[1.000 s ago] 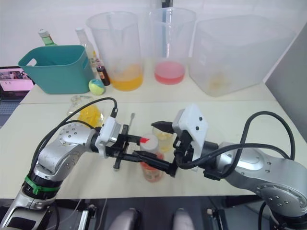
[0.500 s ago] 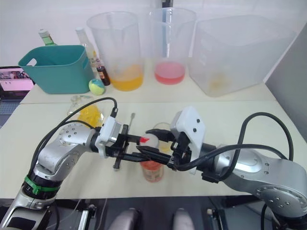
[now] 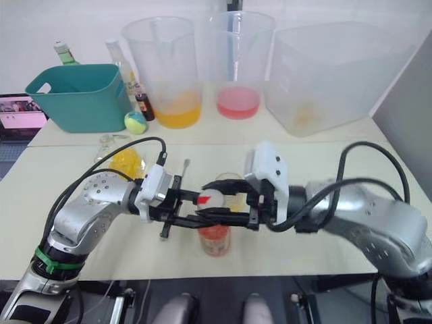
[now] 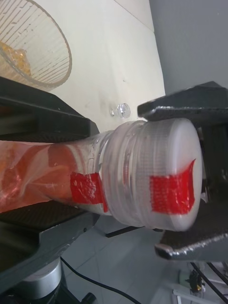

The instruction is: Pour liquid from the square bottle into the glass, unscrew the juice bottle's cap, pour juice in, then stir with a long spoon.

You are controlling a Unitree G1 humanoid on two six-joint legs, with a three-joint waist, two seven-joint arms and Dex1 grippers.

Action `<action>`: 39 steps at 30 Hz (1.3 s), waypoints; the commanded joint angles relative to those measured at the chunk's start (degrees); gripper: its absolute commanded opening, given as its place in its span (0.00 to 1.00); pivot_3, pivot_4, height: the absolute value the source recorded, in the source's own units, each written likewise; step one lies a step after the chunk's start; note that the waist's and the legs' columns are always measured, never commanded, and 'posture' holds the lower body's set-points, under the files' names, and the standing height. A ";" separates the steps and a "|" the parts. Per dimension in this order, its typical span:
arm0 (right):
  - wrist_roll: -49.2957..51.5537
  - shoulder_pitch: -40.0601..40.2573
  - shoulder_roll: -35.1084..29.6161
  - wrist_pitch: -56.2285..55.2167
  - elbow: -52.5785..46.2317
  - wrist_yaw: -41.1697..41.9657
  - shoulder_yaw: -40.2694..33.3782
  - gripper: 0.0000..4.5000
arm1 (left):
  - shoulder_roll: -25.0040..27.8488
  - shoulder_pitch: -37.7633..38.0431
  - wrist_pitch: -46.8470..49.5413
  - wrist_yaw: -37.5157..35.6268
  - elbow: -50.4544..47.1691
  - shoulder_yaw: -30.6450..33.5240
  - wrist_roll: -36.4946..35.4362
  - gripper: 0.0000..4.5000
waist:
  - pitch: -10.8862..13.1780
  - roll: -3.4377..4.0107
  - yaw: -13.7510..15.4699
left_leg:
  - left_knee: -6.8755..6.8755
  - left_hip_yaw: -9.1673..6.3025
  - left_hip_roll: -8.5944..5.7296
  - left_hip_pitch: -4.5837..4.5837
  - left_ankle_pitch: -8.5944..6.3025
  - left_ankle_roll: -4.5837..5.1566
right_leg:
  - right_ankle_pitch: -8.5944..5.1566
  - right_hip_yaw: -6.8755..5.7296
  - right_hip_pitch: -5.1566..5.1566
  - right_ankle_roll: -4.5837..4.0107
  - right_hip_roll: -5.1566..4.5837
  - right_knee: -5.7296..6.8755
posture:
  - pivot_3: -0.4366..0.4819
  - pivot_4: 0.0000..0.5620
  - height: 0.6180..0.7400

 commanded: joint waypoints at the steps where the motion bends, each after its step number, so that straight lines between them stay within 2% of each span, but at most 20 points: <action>1: -7.16 -7.69 0.69 -2.09 9.34 16.31 6.05 0.38 | 0.87 0.35 1.08 -0.62 0.95 -0.84 1.00 0.27 | 0.00 0.00 -0.17 | 0.01 0.02 0.00 0.02 0.00 0.00 | 0.00 0.01 0.00 0.00 0.00 0.00 | 0.48 0.27 0.98; 3: -11.14 -10.99 1.15 -3.74 14.13 22.82 8.96 0.38 | 1.05 0.46 1.00 -0.70 0.80 -0.82 1.00 0.27 | 0.00 0.00 -0.02 | 0.00 -0.01 0.01 0.01 0.00 0.00 | 0.00 -0.01 0.00 0.00 0.00 0.01 | 0.48 0.27 0.98; 5: -14.04 -13.13 2.49 -5.01 17.81 25.86 10.43 0.38 | 1.19 0.54 0.95 -0.71 0.71 -0.77 1.01 0.27 | 0.00 -0.01 0.09 | 0.01 -0.03 0.00 0.00 0.00 0.00 | 0.00 -0.02 0.00 -0.01 0.00 0.01 | 0.48 0.27 0.98; 11: -15.79 -14.30 5.11 -4.88 19.62 28.22 9.02 0.38 | 1.53 0.97 1.32 -0.17 -0.08 -0.45 0.81 0.27 | -0.01 -0.01 0.06 | 0.01 -0.06 0.00 0.02 0.00 0.00 | 0.01 -0.01 -0.02 -0.01 -0.01 0.07 | 0.48 0.27 0.98; 21: -14.64 -12.66 6.93 0.12 15.05 18.98 2.61 0.38 | 2.25 1.55 1.79 -0.14 -1.23 -0.40 0.33 0.27 | -0.01 -0.01 -0.04 | 0.01 -0.05 0.02 0.00 0.00 0.00 | 0.02 -0.01 -0.12 -0.03 0.00 0.16 | 0.48 0.27 0.98; 31: -8.01 -9.07 8.82 7.47 7.75 8.81 -3.92 0.38 | 1.94 1.70 1.67 -0.42 -1.15 -0.34 0.38 0.27 | 0.00 -0.01 -0.05 | 0.00 -0.04 0.03 -0.01 0.00 0.00 | 0.02 0.00 -0.13 -0.03 0.00 0.16 | 0.48 0.27 0.98; 39: -3.03 -8.68 9.55 10.06 4.78 4.40 -7.38 0.38 | 1.74 1.83 0.98 -0.72 -0.61 -0.51 0.58 0.27 | 0.00 -0.01 -0.08 | 0.00 -0.04 0.02 -0.07 0.00 0.00 | 0.02 0.01 -0.17 -0.03 0.00 0.15 | 0.48 0.27 0.98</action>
